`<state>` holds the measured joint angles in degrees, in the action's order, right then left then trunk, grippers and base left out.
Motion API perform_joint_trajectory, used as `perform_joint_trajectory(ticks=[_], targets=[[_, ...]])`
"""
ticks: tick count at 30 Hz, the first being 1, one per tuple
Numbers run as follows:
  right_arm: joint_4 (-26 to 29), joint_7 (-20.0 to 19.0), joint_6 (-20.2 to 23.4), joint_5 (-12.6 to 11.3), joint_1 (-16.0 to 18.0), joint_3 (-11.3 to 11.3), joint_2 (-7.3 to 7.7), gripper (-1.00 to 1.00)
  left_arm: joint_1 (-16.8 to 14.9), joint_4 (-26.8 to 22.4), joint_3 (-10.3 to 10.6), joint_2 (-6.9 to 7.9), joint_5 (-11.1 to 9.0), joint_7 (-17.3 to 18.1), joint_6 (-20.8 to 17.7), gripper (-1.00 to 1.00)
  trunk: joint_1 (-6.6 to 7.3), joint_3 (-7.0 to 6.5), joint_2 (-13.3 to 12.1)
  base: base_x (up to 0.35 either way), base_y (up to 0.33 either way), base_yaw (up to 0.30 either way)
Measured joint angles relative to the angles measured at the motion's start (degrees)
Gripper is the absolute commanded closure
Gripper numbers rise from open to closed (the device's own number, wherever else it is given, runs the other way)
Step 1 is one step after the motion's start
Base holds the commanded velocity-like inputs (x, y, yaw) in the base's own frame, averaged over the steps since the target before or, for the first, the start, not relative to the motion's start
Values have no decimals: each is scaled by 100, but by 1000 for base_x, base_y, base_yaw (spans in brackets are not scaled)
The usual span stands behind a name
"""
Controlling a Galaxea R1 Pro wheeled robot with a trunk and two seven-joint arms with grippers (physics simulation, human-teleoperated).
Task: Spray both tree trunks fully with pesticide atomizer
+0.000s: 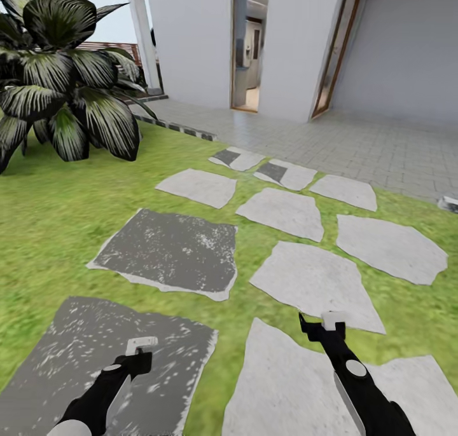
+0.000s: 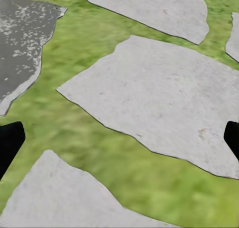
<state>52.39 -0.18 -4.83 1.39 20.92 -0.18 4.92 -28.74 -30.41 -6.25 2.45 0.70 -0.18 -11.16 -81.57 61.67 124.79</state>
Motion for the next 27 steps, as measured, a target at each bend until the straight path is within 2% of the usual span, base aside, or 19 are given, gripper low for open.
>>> perform_joint_trajectory(ticks=[9,16,27], targets=[[4,0,0,0,-2,0,-1,-100,0,0,-5,1,0,0,0,100,0,-49,0,0,296,227],[8,0,0,-1,0,0,-1,-100,-7,-9,149,-6,-1,-17,0,100,0,-87,0,0,23,227],[8,0,0,0,0,0,0,-100,-18,-9,168,0,0,-35,-10,100,241,-344,-440,0,0,227]])
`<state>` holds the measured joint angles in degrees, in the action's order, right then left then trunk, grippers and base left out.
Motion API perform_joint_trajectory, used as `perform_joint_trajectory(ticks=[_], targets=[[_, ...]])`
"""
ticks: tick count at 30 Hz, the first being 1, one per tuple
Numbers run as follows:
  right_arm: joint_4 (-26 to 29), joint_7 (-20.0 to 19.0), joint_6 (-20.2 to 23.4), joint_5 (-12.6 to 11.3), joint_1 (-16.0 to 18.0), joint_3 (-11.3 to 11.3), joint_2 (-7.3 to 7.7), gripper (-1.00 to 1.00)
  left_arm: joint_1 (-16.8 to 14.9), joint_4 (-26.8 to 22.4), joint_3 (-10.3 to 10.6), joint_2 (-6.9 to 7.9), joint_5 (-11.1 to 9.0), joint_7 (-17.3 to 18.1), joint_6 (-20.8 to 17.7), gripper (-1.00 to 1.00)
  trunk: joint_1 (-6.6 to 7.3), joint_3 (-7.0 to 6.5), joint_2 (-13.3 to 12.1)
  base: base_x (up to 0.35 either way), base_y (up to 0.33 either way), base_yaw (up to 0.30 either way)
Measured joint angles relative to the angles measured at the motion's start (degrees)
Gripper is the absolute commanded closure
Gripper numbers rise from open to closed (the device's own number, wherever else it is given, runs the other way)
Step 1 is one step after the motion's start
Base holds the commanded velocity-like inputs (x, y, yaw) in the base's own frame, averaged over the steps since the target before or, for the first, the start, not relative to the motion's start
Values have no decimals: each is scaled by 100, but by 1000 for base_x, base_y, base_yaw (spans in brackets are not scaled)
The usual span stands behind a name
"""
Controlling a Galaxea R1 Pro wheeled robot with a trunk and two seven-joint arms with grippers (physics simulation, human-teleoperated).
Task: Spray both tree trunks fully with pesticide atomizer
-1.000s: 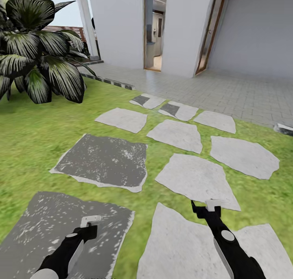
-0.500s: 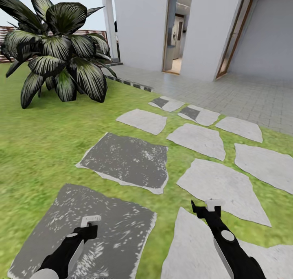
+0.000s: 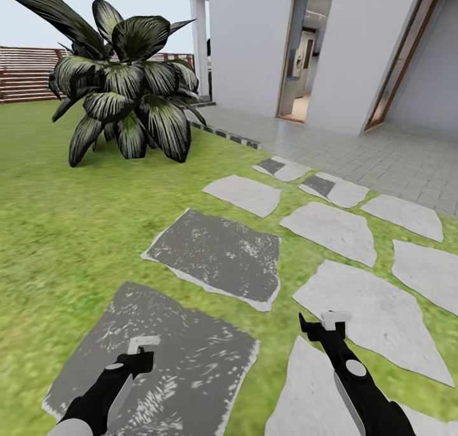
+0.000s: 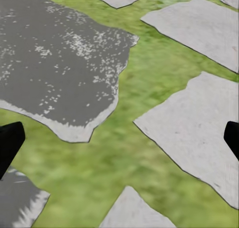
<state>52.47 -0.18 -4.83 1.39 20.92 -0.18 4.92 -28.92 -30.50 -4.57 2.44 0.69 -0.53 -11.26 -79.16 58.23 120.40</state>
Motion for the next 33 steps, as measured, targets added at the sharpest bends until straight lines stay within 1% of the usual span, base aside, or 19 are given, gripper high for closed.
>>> perform_joint_trajectory(ticks=[33], targets=[[-7,0,0,2,-1,0,-2,-100,9,0,0,-7,0,-7,10,100,1,-188,-2,0,0,223]])
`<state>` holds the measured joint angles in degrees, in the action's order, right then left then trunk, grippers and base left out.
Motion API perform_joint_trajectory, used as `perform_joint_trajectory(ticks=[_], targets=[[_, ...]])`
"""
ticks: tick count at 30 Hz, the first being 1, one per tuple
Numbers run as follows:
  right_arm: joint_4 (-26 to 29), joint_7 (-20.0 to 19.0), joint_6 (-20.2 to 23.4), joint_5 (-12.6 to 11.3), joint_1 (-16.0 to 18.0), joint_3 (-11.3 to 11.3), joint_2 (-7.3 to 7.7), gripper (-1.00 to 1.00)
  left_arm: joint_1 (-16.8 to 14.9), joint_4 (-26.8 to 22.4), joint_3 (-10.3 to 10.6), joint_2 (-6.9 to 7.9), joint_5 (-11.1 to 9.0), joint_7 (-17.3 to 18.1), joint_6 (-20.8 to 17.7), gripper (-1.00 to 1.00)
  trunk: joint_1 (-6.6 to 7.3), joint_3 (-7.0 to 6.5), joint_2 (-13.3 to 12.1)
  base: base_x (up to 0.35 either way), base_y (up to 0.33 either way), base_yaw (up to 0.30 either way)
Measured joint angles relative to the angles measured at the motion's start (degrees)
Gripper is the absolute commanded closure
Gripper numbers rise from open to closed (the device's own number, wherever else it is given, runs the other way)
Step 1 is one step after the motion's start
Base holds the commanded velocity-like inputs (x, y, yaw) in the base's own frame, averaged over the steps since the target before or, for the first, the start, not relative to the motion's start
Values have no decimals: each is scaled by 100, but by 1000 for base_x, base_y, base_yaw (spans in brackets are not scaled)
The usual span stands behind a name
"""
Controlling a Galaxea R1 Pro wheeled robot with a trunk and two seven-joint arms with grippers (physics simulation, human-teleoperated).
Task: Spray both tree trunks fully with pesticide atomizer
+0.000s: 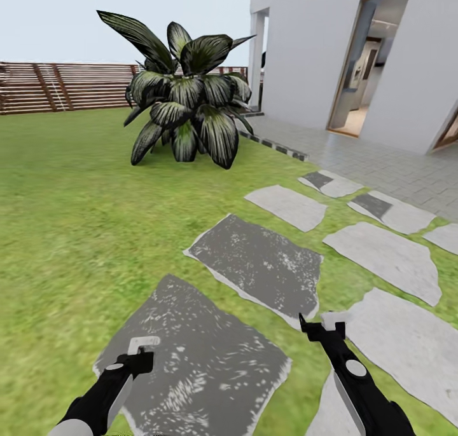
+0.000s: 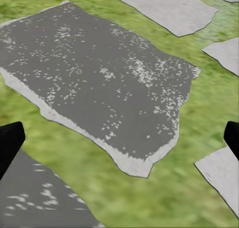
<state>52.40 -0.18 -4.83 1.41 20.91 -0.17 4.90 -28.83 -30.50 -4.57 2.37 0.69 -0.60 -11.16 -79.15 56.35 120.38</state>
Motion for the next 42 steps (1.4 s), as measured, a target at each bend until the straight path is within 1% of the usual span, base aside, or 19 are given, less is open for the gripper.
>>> perform_joint_trajectory(ticks=[42], targets=[[7,0,0,-2,-1,0,-4,-100,0,3,0,0,-8,3,19,100,0,-243,0,0,0,221]])
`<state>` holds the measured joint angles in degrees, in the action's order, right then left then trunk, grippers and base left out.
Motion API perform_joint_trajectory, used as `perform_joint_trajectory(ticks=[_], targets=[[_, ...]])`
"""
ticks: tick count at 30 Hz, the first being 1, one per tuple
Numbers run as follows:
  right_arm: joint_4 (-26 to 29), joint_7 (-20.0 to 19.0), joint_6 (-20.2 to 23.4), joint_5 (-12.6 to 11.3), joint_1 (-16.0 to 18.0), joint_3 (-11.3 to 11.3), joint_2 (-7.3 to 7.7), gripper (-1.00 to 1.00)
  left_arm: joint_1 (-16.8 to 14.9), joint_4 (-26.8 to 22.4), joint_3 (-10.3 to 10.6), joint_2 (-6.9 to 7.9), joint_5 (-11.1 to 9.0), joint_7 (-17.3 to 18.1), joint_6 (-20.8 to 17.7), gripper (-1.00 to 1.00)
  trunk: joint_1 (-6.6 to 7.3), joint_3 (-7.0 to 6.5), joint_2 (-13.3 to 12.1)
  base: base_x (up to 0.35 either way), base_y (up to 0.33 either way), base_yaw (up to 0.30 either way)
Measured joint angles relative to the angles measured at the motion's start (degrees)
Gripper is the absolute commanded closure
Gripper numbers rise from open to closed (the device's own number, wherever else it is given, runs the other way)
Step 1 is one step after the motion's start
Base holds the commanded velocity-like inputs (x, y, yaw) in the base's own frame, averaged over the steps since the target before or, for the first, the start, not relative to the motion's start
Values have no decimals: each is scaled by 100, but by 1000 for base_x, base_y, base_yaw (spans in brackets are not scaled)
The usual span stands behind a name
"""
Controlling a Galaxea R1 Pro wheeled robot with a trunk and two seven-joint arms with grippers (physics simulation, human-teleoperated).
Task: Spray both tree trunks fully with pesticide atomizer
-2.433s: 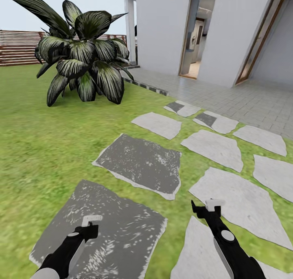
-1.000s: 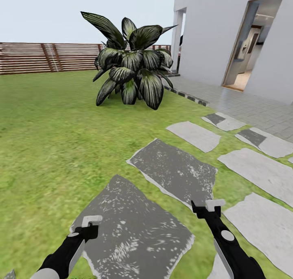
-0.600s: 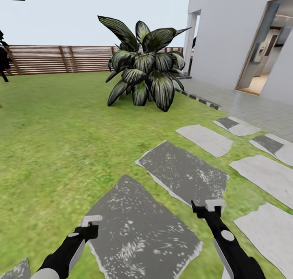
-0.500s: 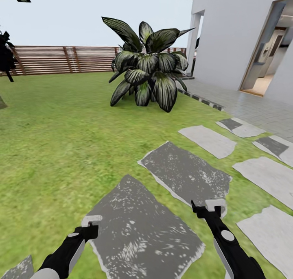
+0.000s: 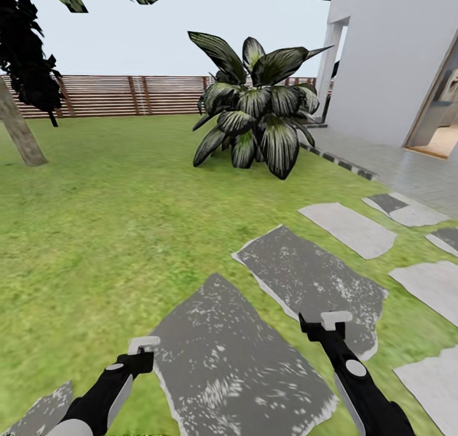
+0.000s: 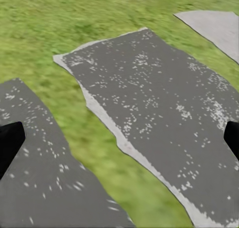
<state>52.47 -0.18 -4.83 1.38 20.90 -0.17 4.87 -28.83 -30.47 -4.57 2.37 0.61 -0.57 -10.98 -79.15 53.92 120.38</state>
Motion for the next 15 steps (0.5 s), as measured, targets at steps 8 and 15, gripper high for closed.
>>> perform_joint_trajectory(ticks=[8,15], targets=[[0,0,0,1,1,0,3,-100,3,1,0,0,0,-4,21,100,0,-46,0,15,0,221],[0,0,0,-1,1,0,-1,-100,9,-1,0,0,4,-5,50,100,0,-87,0,132,137,221]])
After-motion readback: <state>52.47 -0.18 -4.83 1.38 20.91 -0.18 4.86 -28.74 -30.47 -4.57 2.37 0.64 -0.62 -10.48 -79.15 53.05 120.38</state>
